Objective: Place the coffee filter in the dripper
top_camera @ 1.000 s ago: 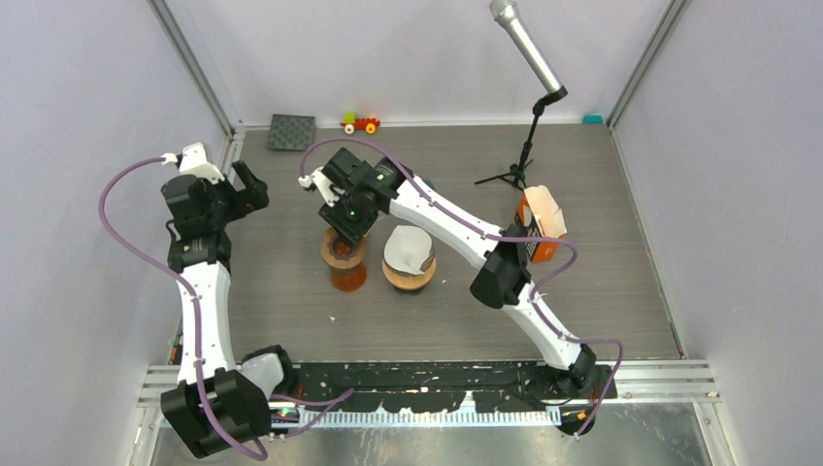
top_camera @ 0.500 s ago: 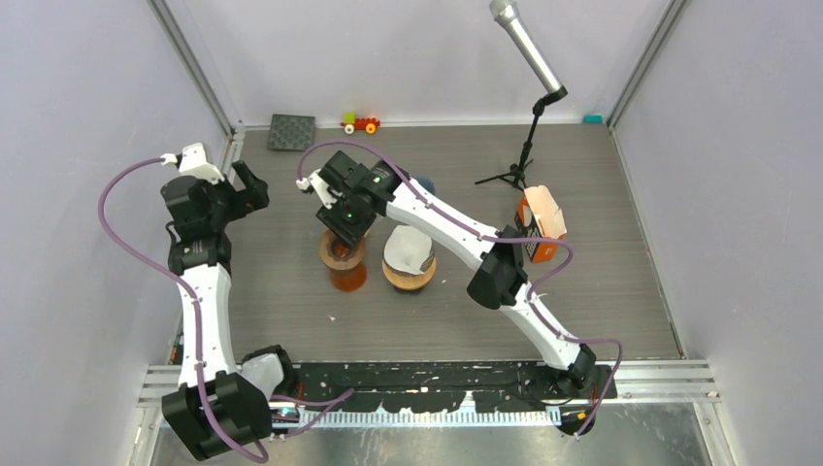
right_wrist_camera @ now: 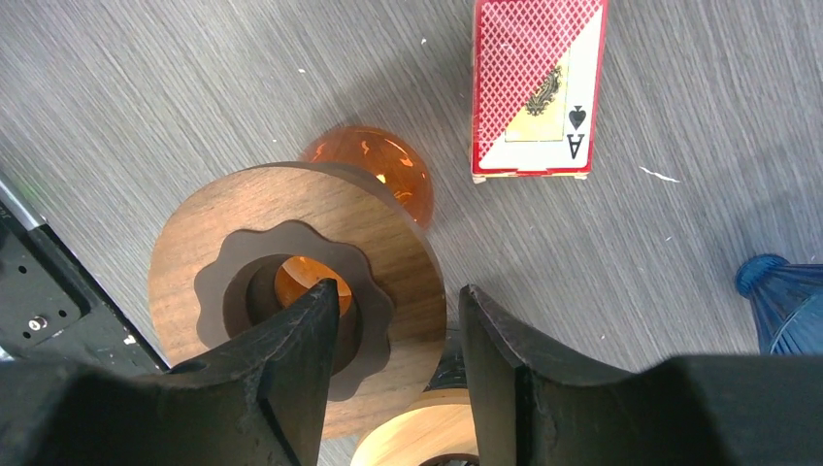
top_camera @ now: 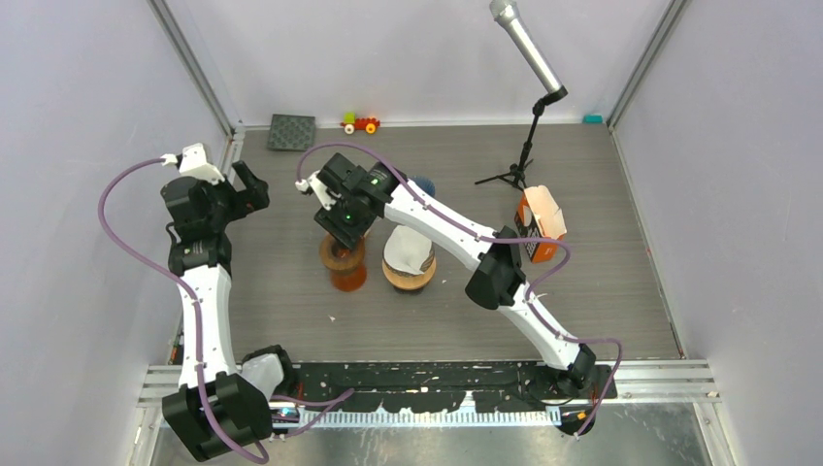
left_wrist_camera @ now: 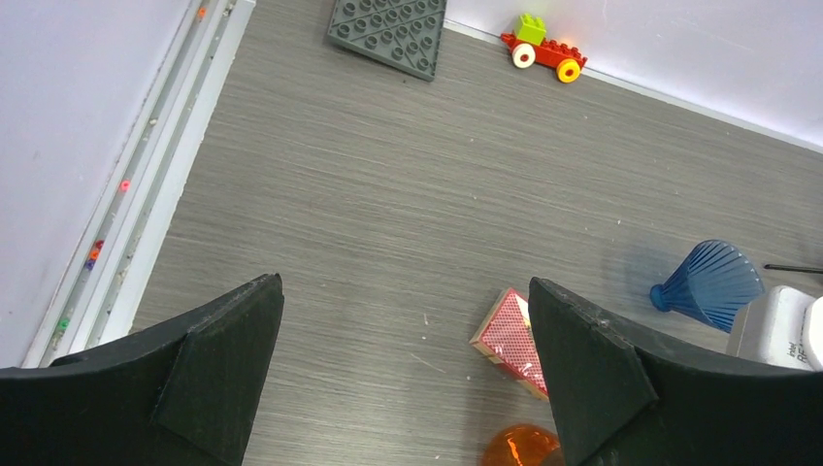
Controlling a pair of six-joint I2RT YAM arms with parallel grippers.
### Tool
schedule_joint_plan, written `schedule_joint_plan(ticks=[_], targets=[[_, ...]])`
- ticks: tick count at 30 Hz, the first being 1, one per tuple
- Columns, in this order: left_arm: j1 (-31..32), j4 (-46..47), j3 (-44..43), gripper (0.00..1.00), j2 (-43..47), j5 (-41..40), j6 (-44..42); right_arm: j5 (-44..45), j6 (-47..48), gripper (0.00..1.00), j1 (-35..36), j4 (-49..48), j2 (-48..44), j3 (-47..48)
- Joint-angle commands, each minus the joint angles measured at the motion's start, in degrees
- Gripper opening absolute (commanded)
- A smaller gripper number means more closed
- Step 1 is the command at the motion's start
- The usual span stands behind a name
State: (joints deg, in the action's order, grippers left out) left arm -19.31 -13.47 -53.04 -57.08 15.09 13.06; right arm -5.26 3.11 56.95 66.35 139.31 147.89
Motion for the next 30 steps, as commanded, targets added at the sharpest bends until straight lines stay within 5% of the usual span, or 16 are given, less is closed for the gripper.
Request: schedule_joint_plan(ticks=[1,30], targets=[[-0.6,3.1,0.2,1.0,1.1,1.3,-0.3,1.4,-0.2,0.55,0.4,-1.1,-1.5,2.8],[-0.6,2.9,0.1,1.0,0.7,4.1,-0.6,3.1,-2.2,0.63,0.3,-4.0,-1.0,4.0]])
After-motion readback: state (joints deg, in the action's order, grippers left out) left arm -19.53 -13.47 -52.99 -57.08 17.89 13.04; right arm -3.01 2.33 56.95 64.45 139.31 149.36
